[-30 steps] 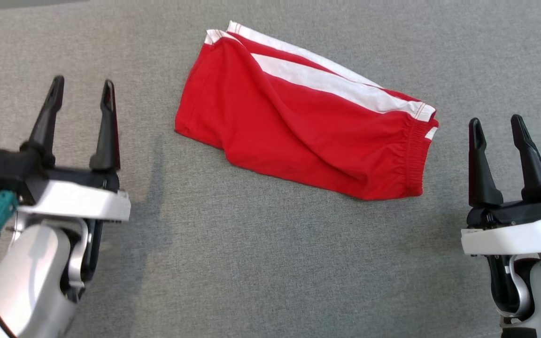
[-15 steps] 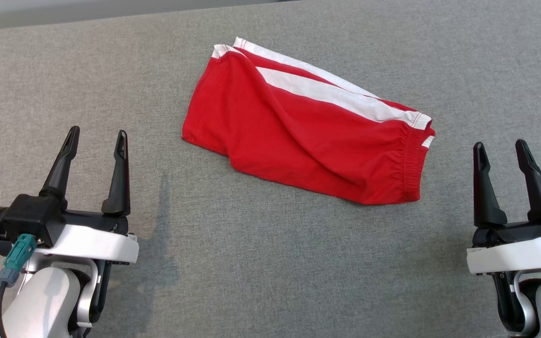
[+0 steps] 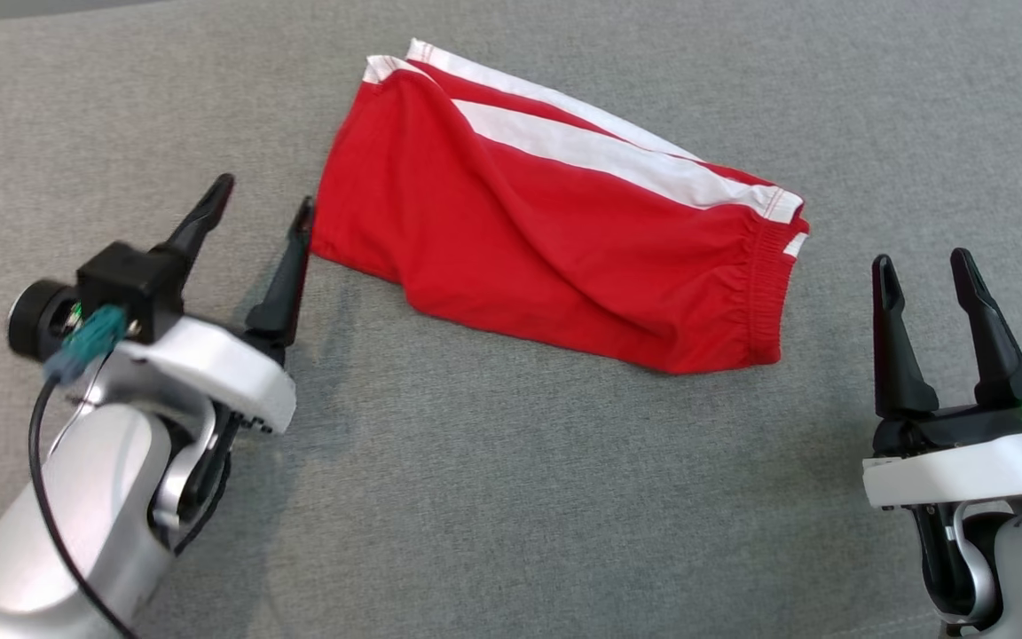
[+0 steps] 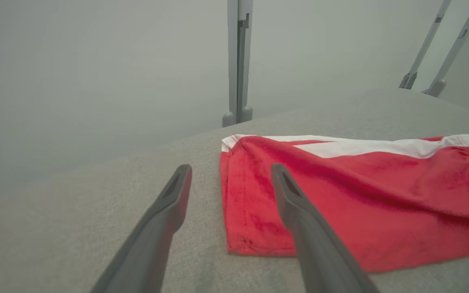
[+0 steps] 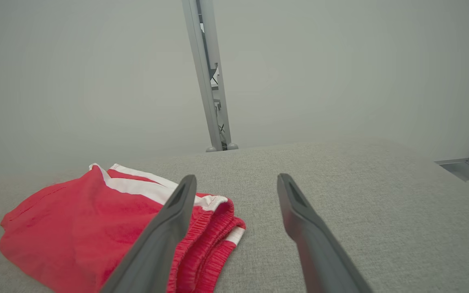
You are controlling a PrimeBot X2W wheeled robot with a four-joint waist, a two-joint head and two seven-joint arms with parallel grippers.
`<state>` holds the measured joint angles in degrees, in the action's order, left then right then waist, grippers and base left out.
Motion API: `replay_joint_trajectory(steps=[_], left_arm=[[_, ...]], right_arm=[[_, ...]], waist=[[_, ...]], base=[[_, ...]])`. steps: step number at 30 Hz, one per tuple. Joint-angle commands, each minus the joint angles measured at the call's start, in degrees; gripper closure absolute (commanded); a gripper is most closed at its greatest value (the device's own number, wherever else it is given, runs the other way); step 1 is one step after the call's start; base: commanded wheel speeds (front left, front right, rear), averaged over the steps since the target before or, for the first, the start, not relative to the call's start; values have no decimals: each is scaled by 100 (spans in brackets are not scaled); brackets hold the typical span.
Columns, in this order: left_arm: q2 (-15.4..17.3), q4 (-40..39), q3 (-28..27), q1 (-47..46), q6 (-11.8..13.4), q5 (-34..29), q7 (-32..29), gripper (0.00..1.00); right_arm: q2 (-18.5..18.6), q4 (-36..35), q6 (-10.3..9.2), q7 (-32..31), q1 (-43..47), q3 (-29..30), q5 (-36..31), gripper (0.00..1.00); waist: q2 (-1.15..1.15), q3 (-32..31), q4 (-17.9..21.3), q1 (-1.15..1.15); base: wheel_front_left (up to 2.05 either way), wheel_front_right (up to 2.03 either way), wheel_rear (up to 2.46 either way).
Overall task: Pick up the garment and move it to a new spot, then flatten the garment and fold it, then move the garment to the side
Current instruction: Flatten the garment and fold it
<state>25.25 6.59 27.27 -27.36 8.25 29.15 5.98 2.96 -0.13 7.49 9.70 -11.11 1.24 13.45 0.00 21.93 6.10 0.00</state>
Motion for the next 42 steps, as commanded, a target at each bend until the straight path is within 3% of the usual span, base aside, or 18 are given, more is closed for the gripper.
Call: replay_joint_trajectory(steps=[1,13,18,19,26,34,42], left_arm=[[-36,171,74,-257,-148,83,-144,0],[-269,2338,436,-1580,-1192,462,-972,0],[-392,2823,543,-1747,-1378,654,-1266,0],[-487,2980,622,-1730,-1447,835,-1496,100],[-504,3215,629,-1713,-1507,1075,-1409,100],[-516,2846,239,-1032,-1229,1442,-836,100],[-532,1571,56,191,-758,1716,-507,100]], right_arm=[[11,16,1,53,-68,-12,29,0],[3,338,1,264,-340,-369,317,0],[3,469,1,347,-389,-406,384,0],[3,517,1,365,-407,-430,436,0],[3,631,1,412,-466,-520,483,0],[4,640,1,354,-363,-433,365,0],[56,510,1,153,-272,-260,224,0]], waist=[[0,98,101,0],[0,542,588,0],[0,585,621,0],[0,584,628,0],[0,557,632,0],[0,449,422,0],[0,280,21,0]], base=[[0,0,0],[0,0,0],[0,0,0],[0,0,0],[0,0,0],[0,0,0],[0,0,0]])
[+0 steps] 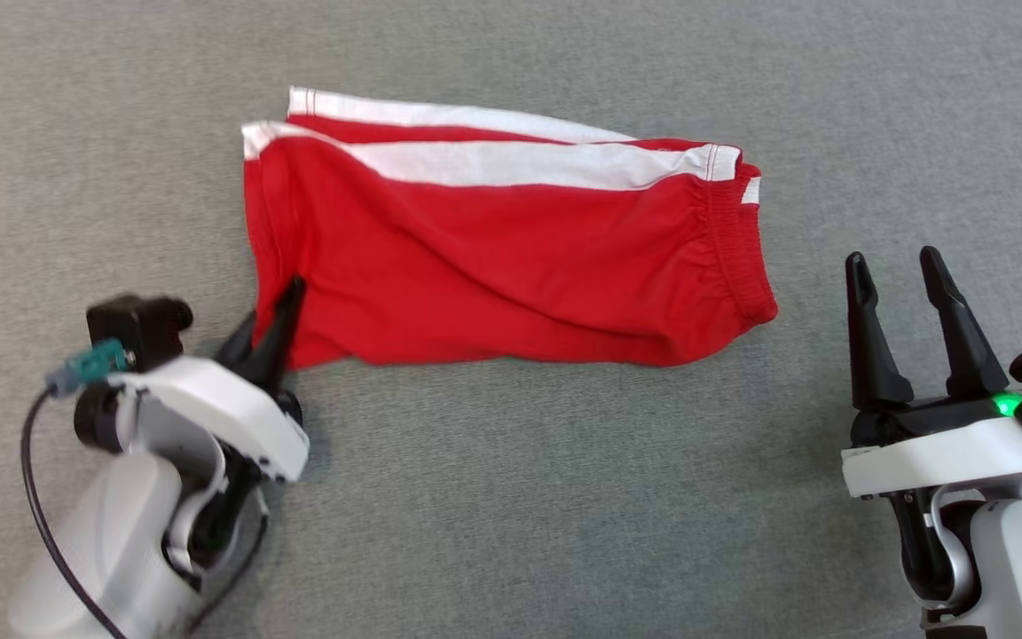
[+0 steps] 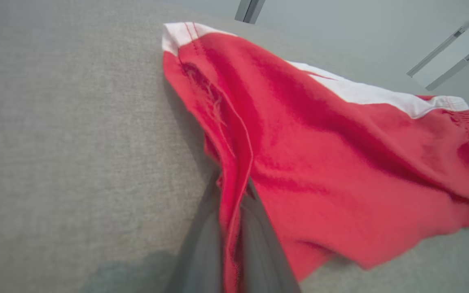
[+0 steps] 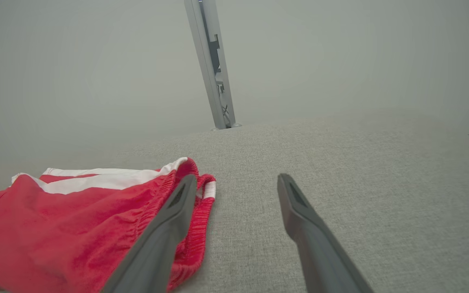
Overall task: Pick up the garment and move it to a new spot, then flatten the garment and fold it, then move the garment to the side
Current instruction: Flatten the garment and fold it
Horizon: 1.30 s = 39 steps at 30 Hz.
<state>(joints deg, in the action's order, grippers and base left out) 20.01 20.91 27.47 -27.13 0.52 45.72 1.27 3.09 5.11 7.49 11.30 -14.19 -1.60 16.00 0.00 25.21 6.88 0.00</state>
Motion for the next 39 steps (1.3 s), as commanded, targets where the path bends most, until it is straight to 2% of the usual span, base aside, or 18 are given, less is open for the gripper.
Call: replay_joint_trajectory(steps=[1,7,9,12,17,24,28,39], left_arm=[[-10,-36,39,319,84,85,-71,100],[-39,-912,-39,855,425,225,-45,100],[-2,-1051,-87,949,542,164,49,0],[5,-1235,-224,989,688,14,413,0],[118,-1505,-411,900,1021,-620,1171,0],[284,-2045,-715,1071,1465,-1474,1381,0],[359,-2327,-789,1311,1563,-1677,1389,0],[375,-2428,-782,1554,1574,-1656,1388,0]], right_arm=[[47,-32,1,-25,39,34,-49,0],[62,-135,1,-174,90,108,-104,0],[63,-148,1,-219,104,109,-108,0],[62,-182,1,-249,119,163,-138,0],[53,-253,1,-301,151,292,-352,0],[16,-426,1,-411,254,484,-785,0],[5,-491,1,-514,339,494,-890,0],[-8,-564,1,-662,444,551,-934,0]], waist=[[0,-69,-95,0],[0,-162,-217,0],[0,-199,-222,0],[0,-265,-231,0],[0,-418,-277,0],[0,-677,-350,0],[0,-797,-372,0],[0,-869,-436,0]], base=[[0,0,0],[0,0,0],[0,0,0],[0,0,0],[0,0,0],[0,0,0],[0,0,0],[0,0,0]])
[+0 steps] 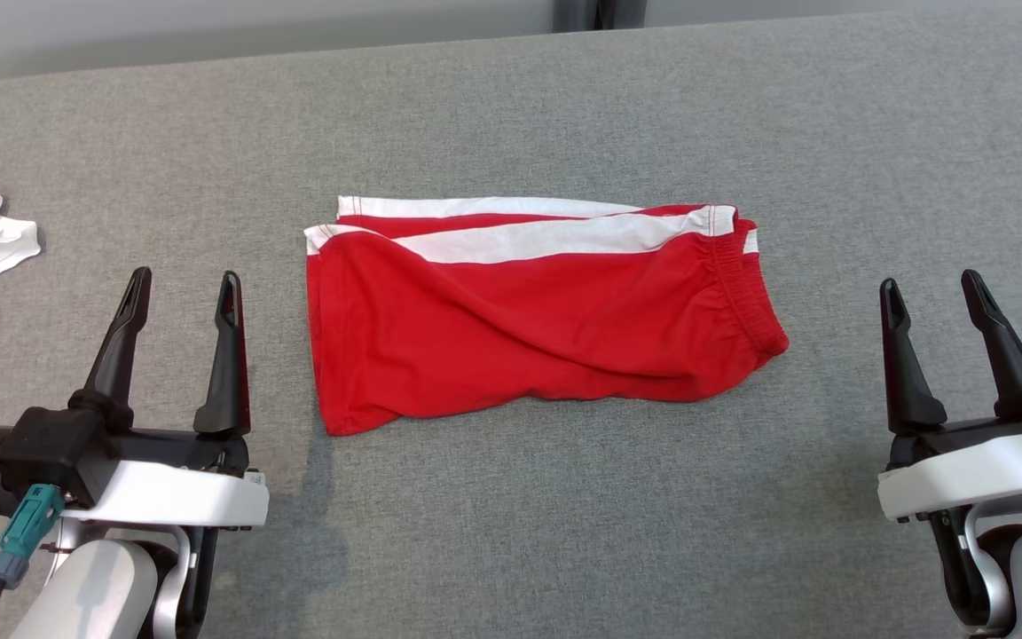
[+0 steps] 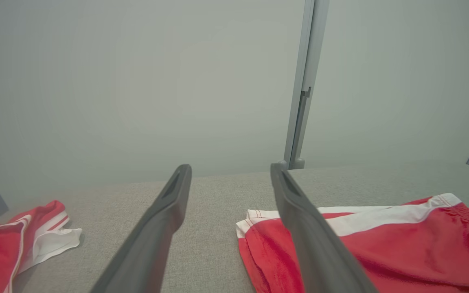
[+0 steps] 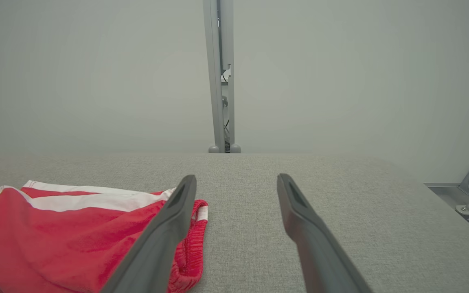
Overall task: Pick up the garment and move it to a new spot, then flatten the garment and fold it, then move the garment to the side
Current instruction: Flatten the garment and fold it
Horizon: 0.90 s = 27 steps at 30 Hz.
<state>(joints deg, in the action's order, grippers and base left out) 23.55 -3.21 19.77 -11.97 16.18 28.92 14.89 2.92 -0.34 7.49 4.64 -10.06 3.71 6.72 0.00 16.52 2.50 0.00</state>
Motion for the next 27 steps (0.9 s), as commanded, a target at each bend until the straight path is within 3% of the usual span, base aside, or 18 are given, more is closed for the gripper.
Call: replay_joint_trajectory(steps=[1,11,18,27], left_arm=[[26,-15,-6,34,9,23,24,0],[-75,-14,88,-213,-43,54,-40,0],[-231,101,314,-446,-170,46,-84,0],[-298,236,424,-629,-247,29,-81,0]], right_arm=[[9,-23,1,-11,23,26,-11,0],[10,433,1,-369,-390,-209,50,0],[24,1912,1,-563,-1127,-591,351,0],[37,2927,-1,-549,-1437,-526,895,0]], waist=[[0,4,-6,0],[0,204,-237,0],[0,482,-438,0],[0,600,-480,0]], base=[[0,0,0],[0,0,0],[0,0,0],[0,0,0]])
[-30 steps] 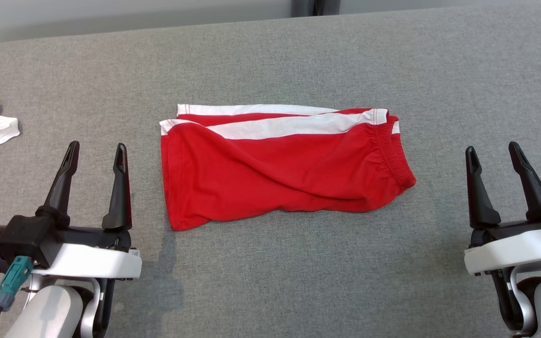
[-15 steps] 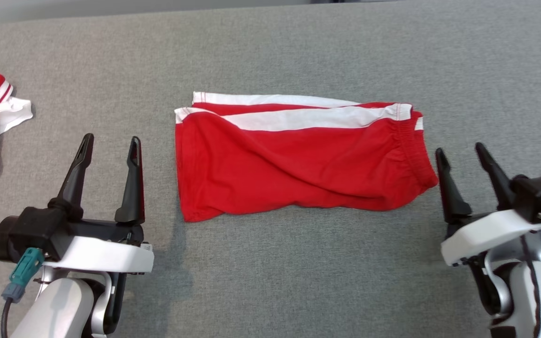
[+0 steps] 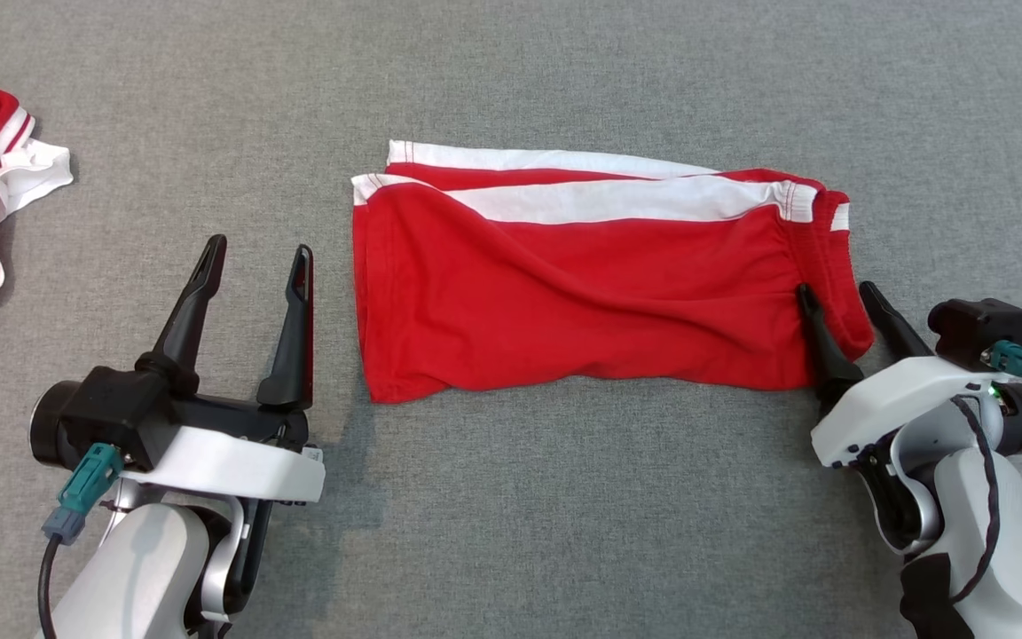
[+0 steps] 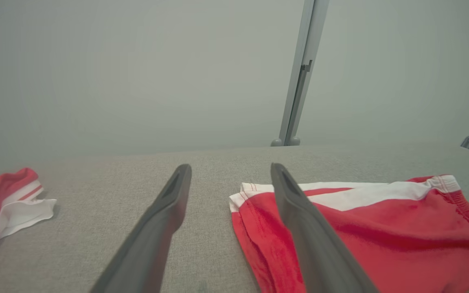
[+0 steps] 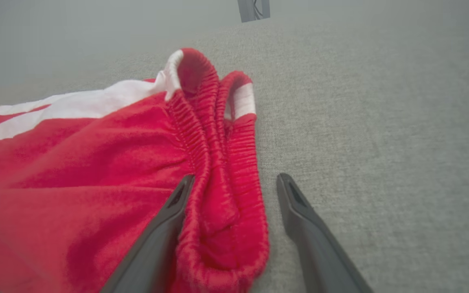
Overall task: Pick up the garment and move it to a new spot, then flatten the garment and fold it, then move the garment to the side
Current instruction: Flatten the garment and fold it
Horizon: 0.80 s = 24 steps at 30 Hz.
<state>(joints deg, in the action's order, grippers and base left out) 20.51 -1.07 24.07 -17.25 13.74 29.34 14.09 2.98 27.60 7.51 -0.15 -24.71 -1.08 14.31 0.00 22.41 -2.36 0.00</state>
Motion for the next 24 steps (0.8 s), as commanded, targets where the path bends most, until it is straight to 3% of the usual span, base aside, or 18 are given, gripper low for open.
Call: replay_joint_trajectory(steps=[1,3,12,19,24], left_arm=[[6,31,-10,-118,-6,-11,2,0],[7,62,-12,-117,-8,-5,5,0],[56,118,-43,-101,28,29,13,0],[116,77,-44,-48,48,52,-31,0],[179,60,-59,13,80,60,-78,0]], right_arm=[[24,173,-3,-15,2,-102,192,52],[17,269,-3,32,-7,-204,429,100],[149,186,-5,442,97,-216,1184,100],[619,63,-5,476,567,473,1552,100],[478,-322,-2,300,480,527,1833,100]], waist=[[0,20,16,0],[0,31,37,0],[0,-5,181,0],[0,-36,348,0],[0,-79,489,0]], base=[[0,0,0],[0,0,0],[0,0,0],[0,0,0],[0,0,0]])
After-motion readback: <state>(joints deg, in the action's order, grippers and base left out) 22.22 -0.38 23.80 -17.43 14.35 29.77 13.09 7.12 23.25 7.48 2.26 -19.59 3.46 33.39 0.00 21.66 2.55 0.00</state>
